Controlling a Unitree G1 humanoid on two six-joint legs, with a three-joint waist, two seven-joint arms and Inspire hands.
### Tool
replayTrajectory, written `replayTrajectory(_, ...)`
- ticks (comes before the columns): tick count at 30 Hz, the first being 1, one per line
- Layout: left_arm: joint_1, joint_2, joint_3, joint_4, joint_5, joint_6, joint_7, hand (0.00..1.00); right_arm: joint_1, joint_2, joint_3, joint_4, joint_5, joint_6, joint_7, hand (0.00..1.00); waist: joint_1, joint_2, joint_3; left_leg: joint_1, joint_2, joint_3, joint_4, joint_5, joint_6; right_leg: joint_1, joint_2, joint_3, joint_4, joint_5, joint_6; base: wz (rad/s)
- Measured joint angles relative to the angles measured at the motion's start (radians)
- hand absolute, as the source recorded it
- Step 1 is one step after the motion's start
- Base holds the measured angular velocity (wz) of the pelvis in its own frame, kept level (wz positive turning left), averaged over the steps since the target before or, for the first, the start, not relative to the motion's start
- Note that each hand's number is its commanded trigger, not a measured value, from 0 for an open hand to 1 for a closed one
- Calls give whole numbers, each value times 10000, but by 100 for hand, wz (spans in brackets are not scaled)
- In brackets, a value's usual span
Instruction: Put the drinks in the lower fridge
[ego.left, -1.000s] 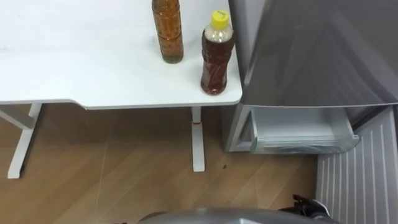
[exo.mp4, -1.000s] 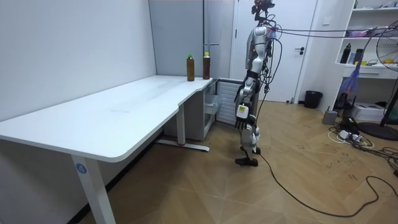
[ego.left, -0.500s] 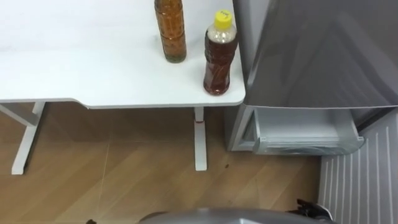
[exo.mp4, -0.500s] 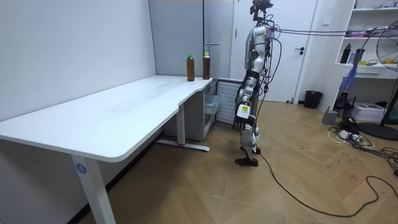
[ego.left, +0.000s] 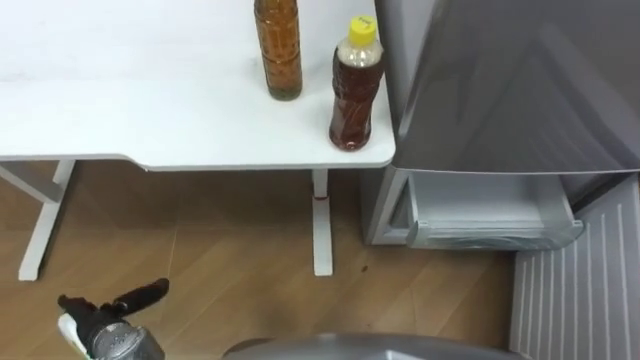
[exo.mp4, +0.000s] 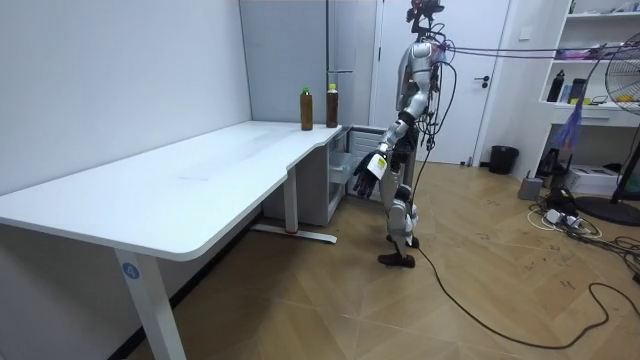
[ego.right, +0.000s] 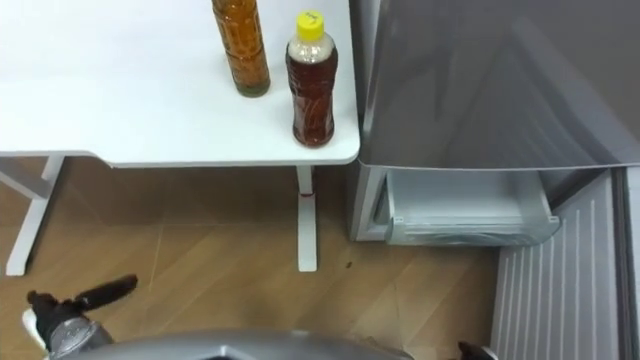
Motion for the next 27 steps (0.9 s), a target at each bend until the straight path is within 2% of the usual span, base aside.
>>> replayTrajectory(2,-12,-11,-4,-698,13,-344,378,0,-13,18,1,-12,-95,-51,-8,0,13,-31,-27,-5,-2,-20,17,0,0,-5,2,-27,-12,0,1,0)
replayTrajectory(6,-163,-9,-8,-976,41,-735,723,0,-68,24,1,-6,-96,-165,-41,0,18,-21,-45,4,-4,-16,19,0,-1,3,-1,-138,-4,1,2,0)
replayTrajectory(7,-154,-13,-9,-1171,37,-734,796,0,-69,32,5,-10,-73,-186,-44,0,18,-70,-73,15,-5,-9,23,0,-1,33,-4,-188,-4,1,2,0)
replayTrajectory(9,-73,-19,-44,-1800,31,-731,965,0,-56,42,1,-2,-78,-189,-41,0,-12,-55,-33,18,-13,-76,69,0,-1,47,-13,-282,-14,2,2,8)
replayTrajectory(12,-55,18,-113,-2906,46,-781,1182,0,-93,30,-28,6,-403,-270,-34,0,-48,-50,-26,27,-25,-171,95,-1,0,69,-17,-289,-13,2,2,8)
replayTrajectory(21,-143,165,-98,-5307,107,-835,772,0,-109,-47,-97,149,-840,-297,367,0,-14,92,-15,8,-15,-258,-82,14,-21,22,15,-259,-7,2,2,0)
replayTrajectory(27,1,174,-405,-6778,1073,-865,643,0,-110,-107,-79,158,-887,-271,668,0,-37,72,-4,35,-19,-250,-57,19,-19,19,15,-280,-8,2,2,0)
